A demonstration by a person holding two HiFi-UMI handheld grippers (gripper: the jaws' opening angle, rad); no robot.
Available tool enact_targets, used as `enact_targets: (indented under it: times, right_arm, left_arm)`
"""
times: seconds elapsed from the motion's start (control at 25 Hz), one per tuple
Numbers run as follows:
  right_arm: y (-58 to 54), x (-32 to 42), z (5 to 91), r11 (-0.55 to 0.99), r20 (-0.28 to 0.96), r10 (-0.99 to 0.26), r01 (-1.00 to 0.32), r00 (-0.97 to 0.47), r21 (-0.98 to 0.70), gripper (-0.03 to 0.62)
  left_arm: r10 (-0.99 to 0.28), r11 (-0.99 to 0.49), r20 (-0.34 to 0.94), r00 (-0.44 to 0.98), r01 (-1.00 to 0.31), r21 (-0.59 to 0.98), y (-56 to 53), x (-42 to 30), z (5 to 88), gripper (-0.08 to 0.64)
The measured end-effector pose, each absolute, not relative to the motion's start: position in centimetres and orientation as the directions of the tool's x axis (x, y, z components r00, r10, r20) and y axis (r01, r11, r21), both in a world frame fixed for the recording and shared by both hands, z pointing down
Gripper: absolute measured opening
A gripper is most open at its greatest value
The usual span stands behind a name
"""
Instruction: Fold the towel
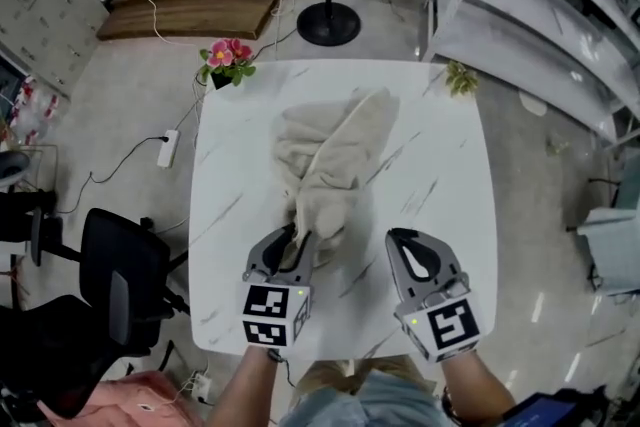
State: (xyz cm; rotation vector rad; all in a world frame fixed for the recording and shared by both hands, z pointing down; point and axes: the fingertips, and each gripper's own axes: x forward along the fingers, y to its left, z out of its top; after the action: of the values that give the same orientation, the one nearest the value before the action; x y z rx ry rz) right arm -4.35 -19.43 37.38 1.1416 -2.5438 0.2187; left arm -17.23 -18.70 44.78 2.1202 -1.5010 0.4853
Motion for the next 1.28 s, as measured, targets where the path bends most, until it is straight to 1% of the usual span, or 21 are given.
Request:
enact_targets:
  times: [0.08,0.12,0.2,0.36,0.6,0.84,1.0,1.08,1.16,1.28]
  right_arm:
    - [-19.4,-3.6,37.2,0.652,0.369,-0.705,-0.758,-0.606,0.003,0.016]
    - [-19.3,-3.3,37.0,0.646,0.366,-0.712,-0.763,-0.600,0.006,0.017]
    - [-19.2,-2.6,36.5,0.633,0.358,-0.726,-0.774,-0.587,0.015,0.017]
    - [-18.5,-0.8,35.2,0.601,0.337,-0.759,-0.799,-0.557,0.033,0.016]
    - [-16.7,2.0,34.7,0.553,0.335,-0.795,-0.831,-0.506,0.060,0.017]
    - [-14.8,4.5,36.1,0.513,0.361,-0.812,-0.856,-0.459,0.063,0.017]
    - [-13.5,5.6,36.8,0.502,0.378,-0.812,-0.862,-0.445,0.065,0.015]
    - [-13.1,5.8,36.9,0.501,0.381,-0.812,-0.863,-0.442,0.068,0.017]
    - [-12.8,5.7,36.5,0.504,0.373,-0.814,-0.861,-0.446,0.072,0.017]
    - [-12.7,5.1,35.2,0.518,0.344,-0.816,-0.852,-0.466,0.075,0.020]
  left_arm:
    - [-0.767,-0.302,0.537,0.352,-0.936,0.183,-18.2,-16.1,44.0,0.072]
    - [-0.764,-0.327,0.527,0.371,-0.928,0.180,-17.9,-15.3,43.6,0.066]
    - [-0.750,-0.394,0.505,0.426,-0.902,0.177,-17.0,-13.3,42.7,0.061]
    - [-0.677,-0.530,0.490,0.549,-0.826,0.193,-14.4,-8.4,42.2,0.055]
    - [-0.535,-0.681,0.525,0.662,-0.706,0.196,-10.5,-1.3,43.9,0.054]
    - [-0.415,-0.734,0.582,0.700,-0.635,0.240,-8.0,4.2,48.2,0.060]
    - [-0.354,-0.734,0.622,0.699,-0.619,0.278,-6.9,6.1,51.0,0.082]
    - [-0.333,-0.741,0.632,0.700,-0.608,0.283,-6.6,6.6,52.0,0.110]
    - [-0.344,-0.754,0.620,0.705,-0.601,0.265,-6.5,6.6,51.6,0.126]
    - [-0.408,-0.757,0.554,0.725,-0.609,0.239,-6.1,4.8,48.5,0.146]
